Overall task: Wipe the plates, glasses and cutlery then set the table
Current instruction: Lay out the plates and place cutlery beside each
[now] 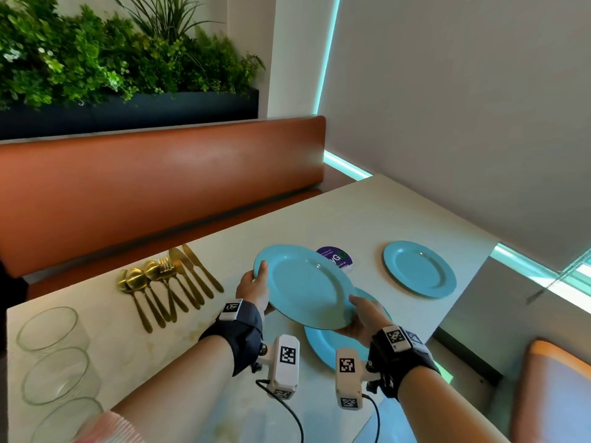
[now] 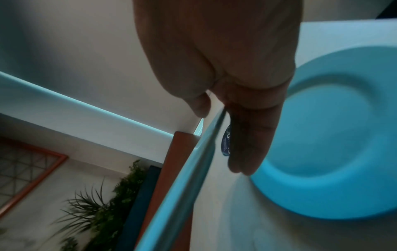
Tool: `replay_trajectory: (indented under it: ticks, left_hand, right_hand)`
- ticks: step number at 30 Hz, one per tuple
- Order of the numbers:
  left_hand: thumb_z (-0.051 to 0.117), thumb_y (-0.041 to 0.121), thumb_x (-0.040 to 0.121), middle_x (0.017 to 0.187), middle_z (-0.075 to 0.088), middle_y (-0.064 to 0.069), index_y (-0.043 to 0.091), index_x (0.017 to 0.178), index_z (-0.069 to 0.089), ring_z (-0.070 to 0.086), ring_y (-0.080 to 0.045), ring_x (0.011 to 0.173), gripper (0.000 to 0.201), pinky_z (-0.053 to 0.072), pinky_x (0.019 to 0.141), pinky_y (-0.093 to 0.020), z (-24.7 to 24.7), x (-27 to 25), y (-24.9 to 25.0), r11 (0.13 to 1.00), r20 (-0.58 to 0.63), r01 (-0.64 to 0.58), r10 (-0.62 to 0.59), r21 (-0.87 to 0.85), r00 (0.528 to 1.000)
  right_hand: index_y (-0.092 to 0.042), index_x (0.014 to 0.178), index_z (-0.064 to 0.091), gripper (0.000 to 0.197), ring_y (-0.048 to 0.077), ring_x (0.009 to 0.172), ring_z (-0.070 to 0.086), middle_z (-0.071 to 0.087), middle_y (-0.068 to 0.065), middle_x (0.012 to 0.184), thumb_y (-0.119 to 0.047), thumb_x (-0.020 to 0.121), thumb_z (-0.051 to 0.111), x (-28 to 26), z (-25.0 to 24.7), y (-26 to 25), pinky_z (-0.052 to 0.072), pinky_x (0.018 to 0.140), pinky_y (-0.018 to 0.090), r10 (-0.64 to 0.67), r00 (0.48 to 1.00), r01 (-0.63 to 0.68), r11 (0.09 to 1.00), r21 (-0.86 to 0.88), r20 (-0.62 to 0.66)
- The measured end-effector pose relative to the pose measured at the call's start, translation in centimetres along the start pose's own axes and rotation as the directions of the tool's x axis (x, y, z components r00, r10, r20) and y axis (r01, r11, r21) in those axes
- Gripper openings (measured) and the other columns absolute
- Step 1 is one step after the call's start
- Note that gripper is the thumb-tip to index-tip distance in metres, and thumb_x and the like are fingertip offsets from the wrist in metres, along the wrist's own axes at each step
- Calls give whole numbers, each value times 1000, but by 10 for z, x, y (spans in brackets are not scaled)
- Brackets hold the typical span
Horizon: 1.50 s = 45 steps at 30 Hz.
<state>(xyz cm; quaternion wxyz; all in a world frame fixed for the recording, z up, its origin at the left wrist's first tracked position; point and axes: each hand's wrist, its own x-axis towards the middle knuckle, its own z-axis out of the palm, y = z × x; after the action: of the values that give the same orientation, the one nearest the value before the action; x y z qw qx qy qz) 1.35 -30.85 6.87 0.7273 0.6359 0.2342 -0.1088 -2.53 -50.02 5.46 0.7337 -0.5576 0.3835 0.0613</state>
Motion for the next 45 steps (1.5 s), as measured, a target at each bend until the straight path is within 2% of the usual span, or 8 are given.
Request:
replay_trajectory:
  ticks: [7,11,15,17,22,28,38,45]
  left_hand:
    - [38,54,94,100,64,-14,10,114,53,64,-24,76,50,58,59,-34,12,64,11,984,23,149,-148,-96,989]
    - [32,55,95,112,58,-15,5,132,45,61,-27,82,64,54,67,-37,18,107,19,986,-60,159,-161,-42,985]
    - [33,51,96,107,57,-12,5,133,44,58,-19,65,60,53,47,-28,16,145,22,982,-147,169,-179,-77,973]
    - [34,49,97,105,58,-12,4,132,45,57,-20,64,58,53,48,-29,15,159,21,979,-163,178,-192,-96,968]
    - [33,45,98,104,58,-13,3,127,47,57,-21,68,53,51,60,-33,11,179,21,972,-166,192,-213,-139,963]
    - [35,42,99,104,58,-12,2,126,49,56,-21,71,50,51,61,-31,7,190,19,967,-167,214,-236,-140,957]
    - [46,26,98,94,58,-9,3,127,47,54,-18,69,37,49,60,-29,1,181,8,962,-179,250,-267,-114,947]
    - [47,19,98,80,52,-4,2,126,48,51,-16,66,32,47,59,-27,-9,173,5,965,-216,252,-262,-74,941]
  right_hand:
    - [3,119,46,26,31,70,59,59,20,86,-1,94,40,85,27,-40,55,40,35,80,995,-82,996,39,68]
    - [3,128,44,33,32,75,58,59,22,99,1,95,39,146,51,-65,52,35,35,91,995,-92,995,44,28]
    - [2,134,42,40,40,108,56,50,25,133,5,95,36,197,71,-86,50,81,46,90,996,-91,991,95,9]
    - [3,131,44,38,40,108,56,50,25,133,5,94,39,219,74,-93,48,86,47,86,996,-83,993,84,-26]
    - [-1,121,47,29,28,72,55,57,15,89,0,92,40,267,82,-97,51,43,29,124,988,-116,989,91,-91]
    - [1,137,36,48,44,124,45,42,25,139,-10,94,52,287,103,-102,41,100,58,97,989,-86,990,109,-108]
    - [-7,123,51,59,38,96,64,62,19,114,-33,73,69,289,100,-102,51,90,51,15,986,-42,986,-160,-166]
    - [1,128,49,52,34,101,56,56,20,112,-26,85,61,263,111,-104,38,80,34,-126,983,38,854,-519,-136]
